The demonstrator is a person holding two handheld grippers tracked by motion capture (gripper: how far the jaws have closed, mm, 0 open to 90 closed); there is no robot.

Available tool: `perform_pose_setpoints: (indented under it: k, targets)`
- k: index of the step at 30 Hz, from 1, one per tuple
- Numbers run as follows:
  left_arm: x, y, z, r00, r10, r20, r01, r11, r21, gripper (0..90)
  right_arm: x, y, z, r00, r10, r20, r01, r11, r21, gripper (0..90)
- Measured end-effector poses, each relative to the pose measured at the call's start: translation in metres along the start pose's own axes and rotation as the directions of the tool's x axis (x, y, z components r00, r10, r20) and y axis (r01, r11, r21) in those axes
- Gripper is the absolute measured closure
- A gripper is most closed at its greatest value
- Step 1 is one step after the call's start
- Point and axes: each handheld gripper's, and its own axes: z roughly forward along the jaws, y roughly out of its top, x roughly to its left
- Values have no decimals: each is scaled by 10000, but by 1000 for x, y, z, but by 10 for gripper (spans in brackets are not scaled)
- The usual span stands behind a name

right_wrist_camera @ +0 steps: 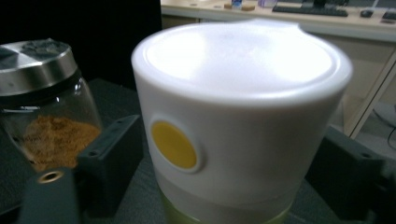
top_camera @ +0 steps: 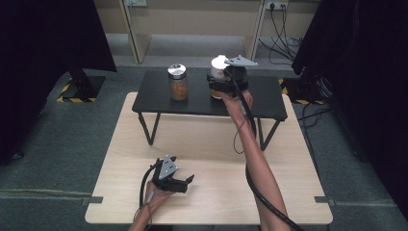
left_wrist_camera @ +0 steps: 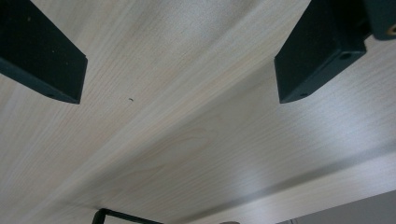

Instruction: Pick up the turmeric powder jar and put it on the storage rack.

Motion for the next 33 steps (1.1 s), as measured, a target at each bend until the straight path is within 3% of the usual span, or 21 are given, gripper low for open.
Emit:
perform_pose_setpoints:
  k: [2,7,13,19,25,29,33]
  targets:
    - [0,0,0,10000,19,-1,-19,10000,8,16,-1,-3,-2,10000,22,17,-22,9999,-143,146]
    - [-1,1,0,10000,50,-8,-50,10000,38,16,-14,-4,-8,9983,286,-507,-302,9991,-300,74]
    - [-1,1,0,10000,49,-26,-49,10000,33,18,-15,2,-21,9966,-472,-681,460,9988,-192,13]
    - [-2,1,0,10000,84,-44,-84,9999,64,18,-7,2,-35,9881,-1424,-582,1424,9898,-48,1]
    - [-2,1,1,10000,73,-53,-73,10000,60,18,-9,-9,-51,9880,-1469,-487,1452,9888,-358,1]
    - [-2,1,1,10000,67,-54,-66,10000,53,18,-15,-11,-55,9841,-1569,-826,1565,9876,-122,2]
    - [-2,1,1,10000,75,-50,-75,10000,47,18,-18,-22,-62,9786,-1824,-950,1809,9832,-245,2]
